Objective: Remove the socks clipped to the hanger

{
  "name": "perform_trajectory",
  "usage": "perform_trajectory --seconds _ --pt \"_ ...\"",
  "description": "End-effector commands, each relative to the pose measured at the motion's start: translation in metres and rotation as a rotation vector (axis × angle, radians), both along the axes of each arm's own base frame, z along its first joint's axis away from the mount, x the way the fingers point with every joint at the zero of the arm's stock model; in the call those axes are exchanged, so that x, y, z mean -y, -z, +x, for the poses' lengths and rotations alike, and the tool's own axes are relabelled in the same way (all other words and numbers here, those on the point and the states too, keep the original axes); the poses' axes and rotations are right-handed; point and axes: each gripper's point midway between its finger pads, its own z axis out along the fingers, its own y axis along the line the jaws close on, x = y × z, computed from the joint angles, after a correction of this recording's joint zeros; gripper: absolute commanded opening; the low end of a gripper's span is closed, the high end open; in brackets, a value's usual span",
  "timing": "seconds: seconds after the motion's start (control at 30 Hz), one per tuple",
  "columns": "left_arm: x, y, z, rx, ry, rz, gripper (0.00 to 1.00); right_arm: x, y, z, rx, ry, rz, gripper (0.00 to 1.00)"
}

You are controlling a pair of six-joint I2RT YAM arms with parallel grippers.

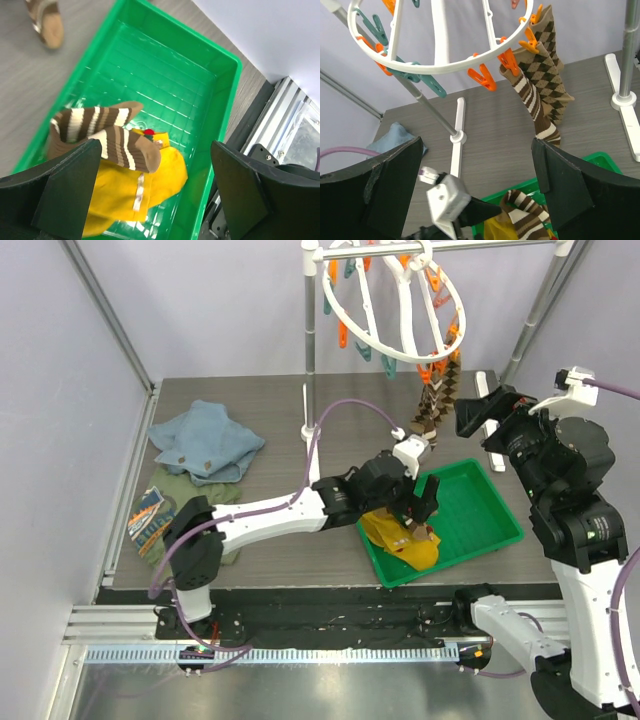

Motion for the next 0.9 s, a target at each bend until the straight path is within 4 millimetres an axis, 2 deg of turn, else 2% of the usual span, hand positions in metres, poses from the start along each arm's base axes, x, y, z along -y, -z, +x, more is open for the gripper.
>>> perform_trajectory --seconds 0.0,0.1,0.17,0.2,0.23,0.3,0.43,0.47,0.5,0.57,0.6,0.67,0.73,0.87 --pt "-0.027 -0.05 -0.004 0.09 -0.002 -0.022 0.95 0.006 0.008 0.006 -0.016 0.04 -0.008 1.0" --pt "-0.043 -0.046 -0.013 0.093 0.026 0.017 0.94 0.01 0.019 0.009 -0.041 0.068 -0.01 1.0" --pt "-0.056 -0.047 -0.013 0.13 0.022 0.052 0.94 0.011 0.03 0.012 -0.059 0.077 -0.012 1.0" --pt "-0.065 -0.04 -0.013 0.139 0.014 0.09 0.94 0.01 0.034 0.013 -0.063 0.072 -0.018 1.0" --pt "-0.078 -0.052 -0.007 0.2 -0.011 0.108 0.94 0.009 0.043 0.016 -0.078 0.068 -0.038 1.0" --pt "-0.097 -0.051 -0.003 0.246 -0.041 0.168 0.94 0.003 0.046 0.022 -0.062 0.035 -0.064 1.0" --pt "-0.135 -0.073 0.003 0.355 -0.09 0.245 0.94 -0.009 0.056 0.043 -0.011 -0.031 -0.133 1.0" --pt "-0.144 -0.076 0.008 0.392 -0.118 0.274 0.95 -0.009 0.052 0.051 0.015 -0.026 -0.139 0.99" --pt "-0.151 -0.075 0.009 0.406 -0.127 0.292 0.96 -0.01 0.056 0.061 0.005 -0.019 -0.146 0.98" --pt "-0.165 -0.087 0.013 0.462 -0.163 0.302 1.0 -0.01 0.057 0.075 0.015 0.003 -0.149 0.96" --pt "-0.169 -0.084 0.012 0.464 -0.172 0.308 1.0 -0.011 0.065 0.085 -0.005 0.005 -0.156 0.96" --pt "-0.175 -0.095 0.01 0.5 -0.175 0.294 1.0 -0.014 0.065 0.096 0.021 0.001 -0.148 0.93" --pt "-0.176 -0.093 0.005 0.507 -0.161 0.286 1.0 -0.019 0.073 0.107 0.044 -0.01 -0.139 0.9" --pt "-0.177 -0.096 -0.002 0.52 -0.156 0.276 1.0 -0.02 0.09 0.121 0.048 0.009 -0.128 0.84"
